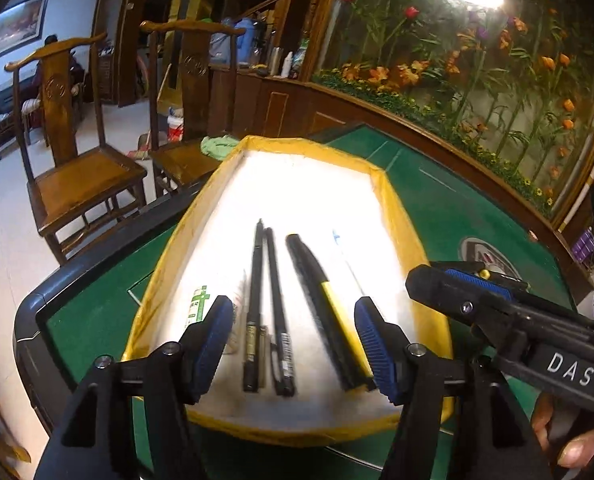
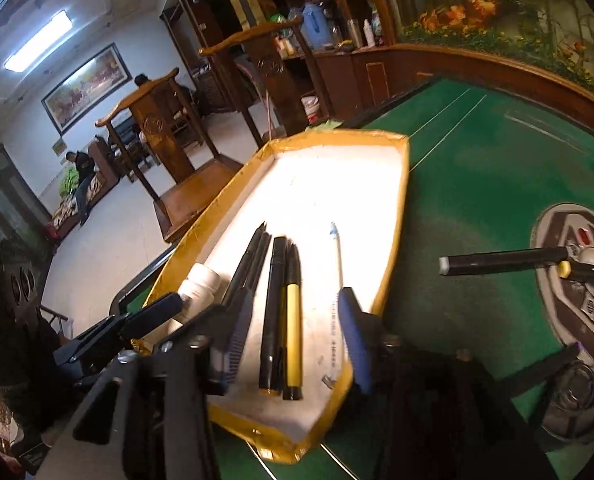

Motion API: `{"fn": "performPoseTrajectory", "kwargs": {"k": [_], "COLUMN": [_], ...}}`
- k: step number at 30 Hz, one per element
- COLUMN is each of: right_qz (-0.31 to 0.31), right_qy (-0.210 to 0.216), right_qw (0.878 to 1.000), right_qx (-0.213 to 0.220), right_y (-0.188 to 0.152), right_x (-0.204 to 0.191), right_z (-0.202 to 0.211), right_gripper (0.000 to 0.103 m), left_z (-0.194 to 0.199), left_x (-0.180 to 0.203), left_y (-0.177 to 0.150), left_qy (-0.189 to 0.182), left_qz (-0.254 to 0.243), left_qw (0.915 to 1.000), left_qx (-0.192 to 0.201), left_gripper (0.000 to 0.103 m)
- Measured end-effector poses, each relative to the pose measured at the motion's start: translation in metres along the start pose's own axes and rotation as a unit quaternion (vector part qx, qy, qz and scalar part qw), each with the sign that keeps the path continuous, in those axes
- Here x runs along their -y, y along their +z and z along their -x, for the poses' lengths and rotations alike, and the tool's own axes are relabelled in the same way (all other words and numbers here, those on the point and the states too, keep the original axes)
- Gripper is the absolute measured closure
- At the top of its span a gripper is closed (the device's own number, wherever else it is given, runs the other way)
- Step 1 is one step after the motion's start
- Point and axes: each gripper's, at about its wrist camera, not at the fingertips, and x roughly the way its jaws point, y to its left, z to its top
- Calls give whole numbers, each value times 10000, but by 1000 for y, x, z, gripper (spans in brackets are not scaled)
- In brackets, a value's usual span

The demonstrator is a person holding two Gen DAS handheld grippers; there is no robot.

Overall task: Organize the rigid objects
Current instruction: 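Grasp a purple-capped black marker with the left tool while the right tool grasps the black rubber ring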

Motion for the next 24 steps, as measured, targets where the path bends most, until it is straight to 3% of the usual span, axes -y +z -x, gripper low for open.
{"fn": "performPoseTrajectory", "kwargs": {"k": [7,10,13,18,21,24], "right_qz": [-157,-260,-498,-1137,-1697,-2072], "right_qy": [-41,-72,-205,-652,-737,-488], "right_qw": [9994,9989,9970,9883,9783,9721], "right_qx": [299,392,552,777,928,988], "right_y": [-17,-33,-60,-97,-113,-117], "right_x": [29,56,96,162,196,211], "right_z": [48,78,115,159,174,175], "right_gripper": [58,58,58,58,58,58], "left_z": [17,25,29,19,-2,-33], "left_x": [25,51,83,145,170,176], "left_y": [-10,-19,-29,-47,-45,-30], "left_qy": [-210,-423,-732,-1364,-1280,-1073], "left_qz": [-335,-792,-1293,-2121,-2365,-2207], "left_qw": [9992,9959,9887,9660,9607,9651], "left_qx": [2,-114,-218,-564,-685,-918], "left_gripper": [36,36,36,36,37,37]}}
